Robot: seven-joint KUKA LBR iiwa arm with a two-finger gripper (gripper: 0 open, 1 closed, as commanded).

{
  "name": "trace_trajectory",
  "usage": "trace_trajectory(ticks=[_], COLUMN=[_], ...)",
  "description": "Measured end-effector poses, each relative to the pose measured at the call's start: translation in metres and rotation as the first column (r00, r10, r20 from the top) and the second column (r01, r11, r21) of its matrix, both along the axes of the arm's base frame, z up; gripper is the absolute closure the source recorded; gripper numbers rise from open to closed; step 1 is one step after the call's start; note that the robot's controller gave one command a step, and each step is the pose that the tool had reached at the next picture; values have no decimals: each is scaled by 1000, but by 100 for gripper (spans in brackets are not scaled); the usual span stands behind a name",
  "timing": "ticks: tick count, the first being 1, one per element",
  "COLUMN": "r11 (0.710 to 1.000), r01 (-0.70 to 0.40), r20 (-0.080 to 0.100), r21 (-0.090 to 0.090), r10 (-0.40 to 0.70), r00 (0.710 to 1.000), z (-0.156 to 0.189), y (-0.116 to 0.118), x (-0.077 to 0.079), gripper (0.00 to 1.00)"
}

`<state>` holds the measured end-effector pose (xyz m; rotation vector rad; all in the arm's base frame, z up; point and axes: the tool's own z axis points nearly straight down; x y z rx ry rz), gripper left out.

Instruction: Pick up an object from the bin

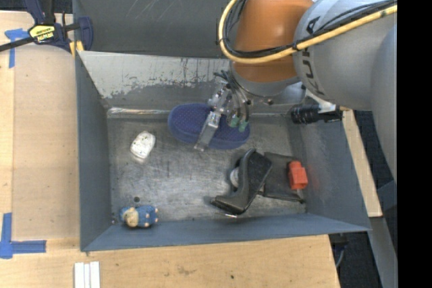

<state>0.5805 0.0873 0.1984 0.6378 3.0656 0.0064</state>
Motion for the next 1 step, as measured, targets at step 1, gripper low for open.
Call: trace_trajectory(ticks=[1], r11=[885], r01=[-466], r20=[-2], r21=[-6], r10=[466], r00=[885], z=[105], y=[-38], x=[-35], gripper=[100])
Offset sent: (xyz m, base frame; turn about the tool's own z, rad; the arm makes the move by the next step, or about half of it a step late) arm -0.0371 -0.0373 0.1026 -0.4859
